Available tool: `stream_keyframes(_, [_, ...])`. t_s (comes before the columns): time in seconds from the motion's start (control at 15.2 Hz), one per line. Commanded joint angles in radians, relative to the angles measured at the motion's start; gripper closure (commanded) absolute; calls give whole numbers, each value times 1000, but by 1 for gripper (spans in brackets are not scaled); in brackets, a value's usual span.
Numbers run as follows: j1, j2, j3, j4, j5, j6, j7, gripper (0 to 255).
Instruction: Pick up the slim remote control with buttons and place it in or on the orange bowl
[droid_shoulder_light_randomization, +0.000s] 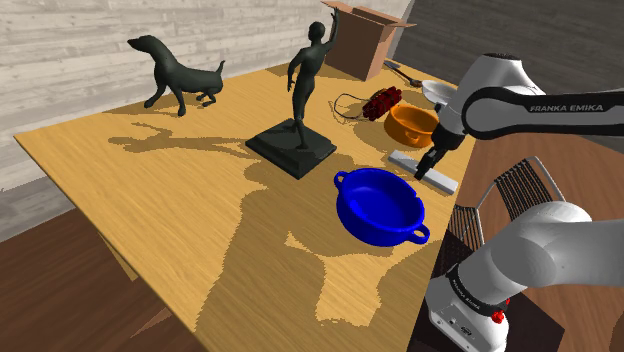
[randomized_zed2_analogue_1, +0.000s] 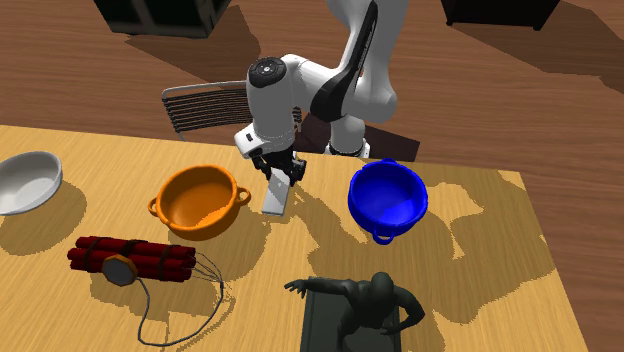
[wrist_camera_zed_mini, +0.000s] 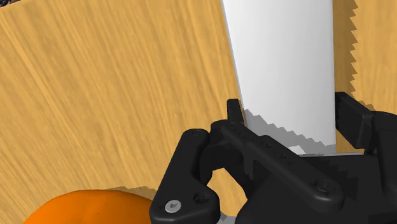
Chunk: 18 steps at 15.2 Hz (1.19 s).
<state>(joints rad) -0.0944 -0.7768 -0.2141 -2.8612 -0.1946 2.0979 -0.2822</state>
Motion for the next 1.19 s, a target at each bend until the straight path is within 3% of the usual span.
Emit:
stream_keyframes(0.0, [0, 0, 0, -1, 0, 0, 0, 255])
stream_keyframes(0.4, [0, 1, 0, -1, 0, 0, 0, 255])
stream_keyframes(1.12, [9, -56, 23, 118, 25, -176, -5, 255])
